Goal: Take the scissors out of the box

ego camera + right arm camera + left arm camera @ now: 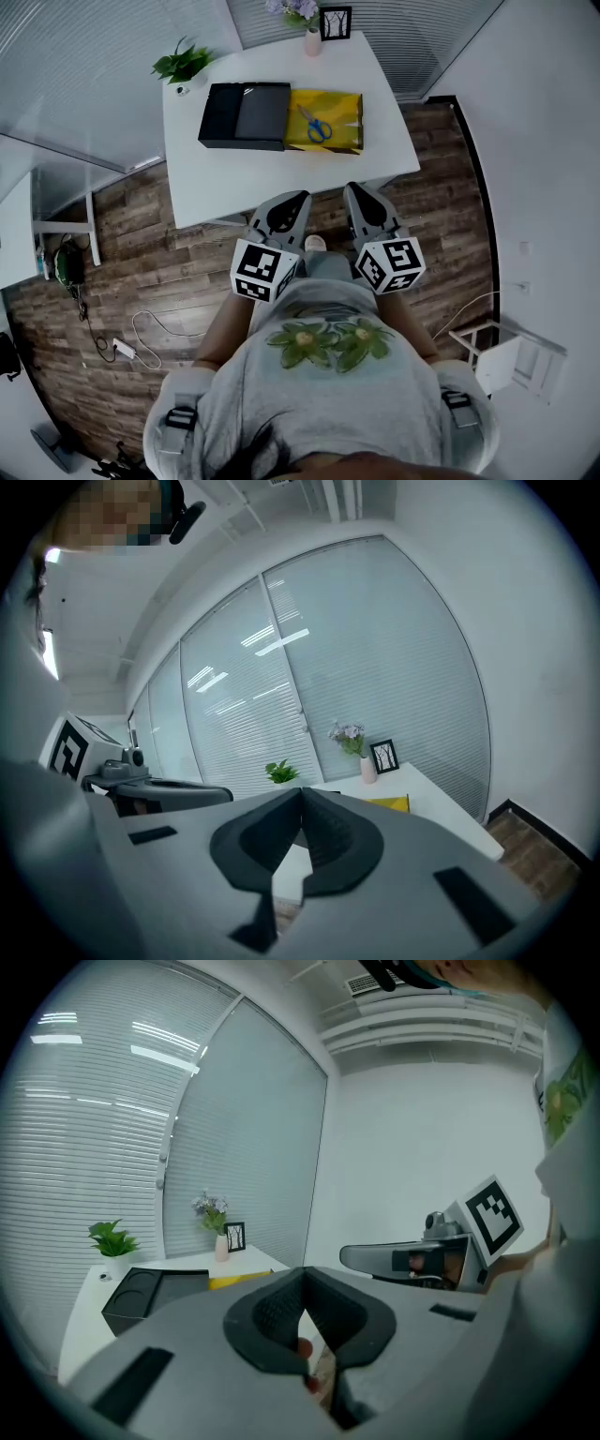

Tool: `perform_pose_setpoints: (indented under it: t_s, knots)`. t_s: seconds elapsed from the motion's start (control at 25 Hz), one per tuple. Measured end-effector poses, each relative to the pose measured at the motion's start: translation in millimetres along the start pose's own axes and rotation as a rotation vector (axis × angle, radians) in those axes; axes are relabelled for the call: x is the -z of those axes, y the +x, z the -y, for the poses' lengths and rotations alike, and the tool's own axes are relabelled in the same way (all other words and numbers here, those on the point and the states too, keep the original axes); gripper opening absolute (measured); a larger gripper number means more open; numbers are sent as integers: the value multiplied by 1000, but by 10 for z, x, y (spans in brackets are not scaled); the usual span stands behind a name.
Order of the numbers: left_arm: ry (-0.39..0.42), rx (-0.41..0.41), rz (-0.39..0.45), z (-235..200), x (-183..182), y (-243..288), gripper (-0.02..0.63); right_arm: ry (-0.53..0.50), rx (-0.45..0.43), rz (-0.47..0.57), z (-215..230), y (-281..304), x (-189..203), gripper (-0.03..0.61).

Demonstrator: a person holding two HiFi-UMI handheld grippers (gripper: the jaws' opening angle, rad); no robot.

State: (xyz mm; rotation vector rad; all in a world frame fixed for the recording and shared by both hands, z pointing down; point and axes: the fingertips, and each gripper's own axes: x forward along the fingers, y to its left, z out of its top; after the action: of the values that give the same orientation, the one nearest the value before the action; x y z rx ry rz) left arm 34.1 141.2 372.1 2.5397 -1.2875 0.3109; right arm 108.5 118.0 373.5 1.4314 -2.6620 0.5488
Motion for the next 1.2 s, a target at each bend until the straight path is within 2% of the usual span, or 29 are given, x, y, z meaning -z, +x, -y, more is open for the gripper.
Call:
perform_pose_setpoints:
  t_s: [0.28, 0.48, 0.88, 1.2]
  knots:
    - [-30, -69, -4, -108, -24, 177, 6, -23, -74, -50, 90, 218, 24, 8]
    - [-47, -105, -15, -179, 34, 244, 6, -34, -93, -66, 191, 341, 48, 8]
    - [-48, -113, -74, -297, 134, 365, 6, -16, -111, -102, 265, 549, 151, 8]
    - [-33, -79, -118, -585, 113, 615, 6, -28, -102, -162, 361, 881, 223, 8]
